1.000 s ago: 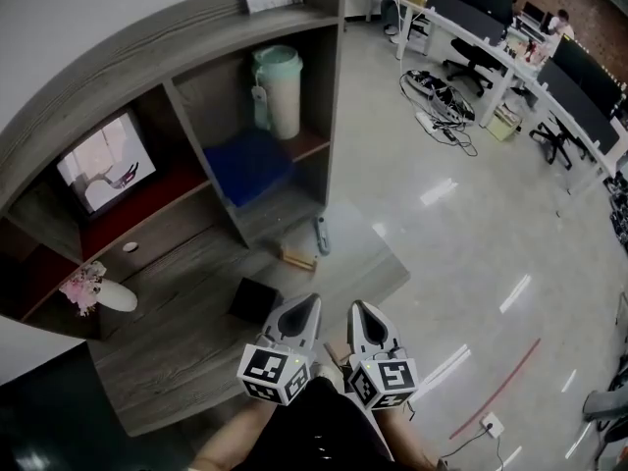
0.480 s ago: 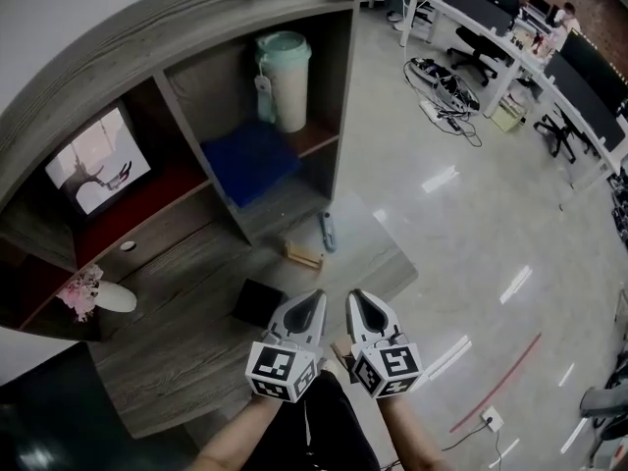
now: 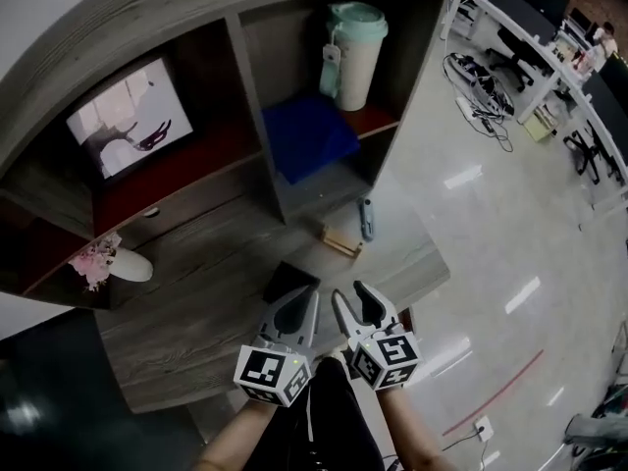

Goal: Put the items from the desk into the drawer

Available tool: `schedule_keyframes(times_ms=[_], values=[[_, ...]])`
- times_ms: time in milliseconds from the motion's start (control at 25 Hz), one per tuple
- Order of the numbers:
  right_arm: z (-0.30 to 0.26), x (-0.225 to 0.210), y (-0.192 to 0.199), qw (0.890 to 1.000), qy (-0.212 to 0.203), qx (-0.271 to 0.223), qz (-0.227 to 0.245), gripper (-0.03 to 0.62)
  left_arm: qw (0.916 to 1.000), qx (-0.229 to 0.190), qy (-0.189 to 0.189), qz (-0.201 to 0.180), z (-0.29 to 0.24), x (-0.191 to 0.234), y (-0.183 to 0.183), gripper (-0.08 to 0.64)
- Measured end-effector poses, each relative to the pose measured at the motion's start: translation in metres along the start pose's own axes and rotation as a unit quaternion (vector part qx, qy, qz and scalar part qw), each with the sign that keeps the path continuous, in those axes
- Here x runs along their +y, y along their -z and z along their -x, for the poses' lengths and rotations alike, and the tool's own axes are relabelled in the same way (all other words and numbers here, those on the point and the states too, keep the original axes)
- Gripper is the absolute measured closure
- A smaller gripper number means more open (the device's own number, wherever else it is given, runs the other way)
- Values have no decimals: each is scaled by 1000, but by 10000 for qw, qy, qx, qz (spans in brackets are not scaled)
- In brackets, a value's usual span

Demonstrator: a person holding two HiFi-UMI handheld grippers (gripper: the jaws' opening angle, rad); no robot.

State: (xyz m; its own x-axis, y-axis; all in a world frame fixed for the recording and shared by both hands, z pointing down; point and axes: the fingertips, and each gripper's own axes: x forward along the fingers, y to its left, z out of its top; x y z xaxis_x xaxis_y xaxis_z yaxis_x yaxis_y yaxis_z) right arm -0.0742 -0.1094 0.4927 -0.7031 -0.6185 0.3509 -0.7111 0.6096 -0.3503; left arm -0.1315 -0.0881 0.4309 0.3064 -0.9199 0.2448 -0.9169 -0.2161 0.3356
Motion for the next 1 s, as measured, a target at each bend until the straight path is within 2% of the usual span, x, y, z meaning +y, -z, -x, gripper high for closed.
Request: schedule_keyframes(times_ms=[240, 400, 760, 920, 1000], values=[[-32, 31, 23, 9976, -236, 453, -477, 387, 9980, -82, -599, 164, 28, 46, 5, 551], [-45, 35, 28, 9964, -6, 593, -606, 376, 9963, -131, -826, 210, 39, 64, 6, 551], [-59, 40, 39, 9902, 343, 1090, -807, 376, 9950, -117, -946, 282, 46, 73, 9, 551], [-60, 39, 46, 9813, 577, 1581, -937, 377, 9950, -142, -950, 280, 44, 74, 6, 551], [-59, 38, 51, 9752, 565, 1784, -1182, 379, 9949, -148, -953, 289, 44, 74, 5, 551]])
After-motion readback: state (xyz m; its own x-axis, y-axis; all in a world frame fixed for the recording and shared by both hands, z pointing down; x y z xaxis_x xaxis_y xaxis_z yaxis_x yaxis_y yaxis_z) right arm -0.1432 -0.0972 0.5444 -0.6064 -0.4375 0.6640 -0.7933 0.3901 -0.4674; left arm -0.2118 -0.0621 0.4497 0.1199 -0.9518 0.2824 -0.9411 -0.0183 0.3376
